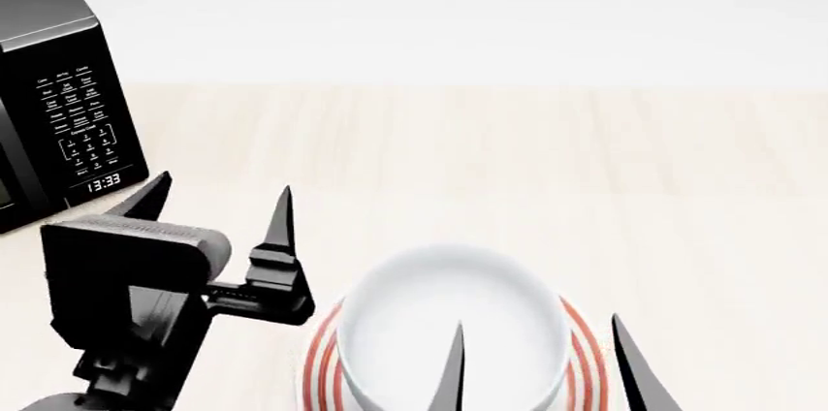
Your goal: Pick up the white bowl and put it on the plate.
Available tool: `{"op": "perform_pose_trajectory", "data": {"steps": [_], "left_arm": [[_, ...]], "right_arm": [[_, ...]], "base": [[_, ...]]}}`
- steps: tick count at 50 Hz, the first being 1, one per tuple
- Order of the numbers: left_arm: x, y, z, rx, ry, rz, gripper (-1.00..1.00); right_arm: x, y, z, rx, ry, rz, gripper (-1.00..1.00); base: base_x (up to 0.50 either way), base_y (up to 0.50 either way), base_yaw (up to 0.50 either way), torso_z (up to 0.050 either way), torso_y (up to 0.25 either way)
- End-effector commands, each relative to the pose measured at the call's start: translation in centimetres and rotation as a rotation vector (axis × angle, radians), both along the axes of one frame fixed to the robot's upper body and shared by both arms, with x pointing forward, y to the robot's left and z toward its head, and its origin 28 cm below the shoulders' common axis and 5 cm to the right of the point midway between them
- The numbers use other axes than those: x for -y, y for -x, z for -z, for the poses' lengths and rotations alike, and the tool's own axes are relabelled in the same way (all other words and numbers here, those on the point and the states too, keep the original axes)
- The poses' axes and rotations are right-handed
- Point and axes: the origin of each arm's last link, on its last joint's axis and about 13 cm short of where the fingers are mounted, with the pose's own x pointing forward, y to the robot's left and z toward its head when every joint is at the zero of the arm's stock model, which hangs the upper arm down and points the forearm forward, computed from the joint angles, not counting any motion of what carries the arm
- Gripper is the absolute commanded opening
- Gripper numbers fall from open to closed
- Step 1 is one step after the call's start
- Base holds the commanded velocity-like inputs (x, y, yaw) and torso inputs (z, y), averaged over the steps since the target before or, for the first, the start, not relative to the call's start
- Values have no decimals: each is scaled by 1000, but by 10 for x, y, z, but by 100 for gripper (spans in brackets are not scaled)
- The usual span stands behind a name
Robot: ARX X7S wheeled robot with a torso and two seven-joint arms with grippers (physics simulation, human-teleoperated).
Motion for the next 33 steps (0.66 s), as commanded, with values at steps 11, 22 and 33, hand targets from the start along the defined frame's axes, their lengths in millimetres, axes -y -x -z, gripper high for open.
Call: {"op": "perform_pose_trajectory", "data": {"steps": [11, 22, 33], "left_arm": [[-11, 50, 4, 141, -23, -42, 100], [-18, 69, 17, 157, -39, -77, 100], [-24, 89, 20, 174, -28, -106, 100]], "right_arm": [[-2, 13, -24, 81, -5, -15, 100], [-4, 17, -29, 98, 0, -27, 100], [-7, 20, -32, 109, 1, -41, 100]], "base": [[0, 0, 0, 0, 0], [0, 0, 0, 0, 0], [0, 0, 0, 0, 0]]}}
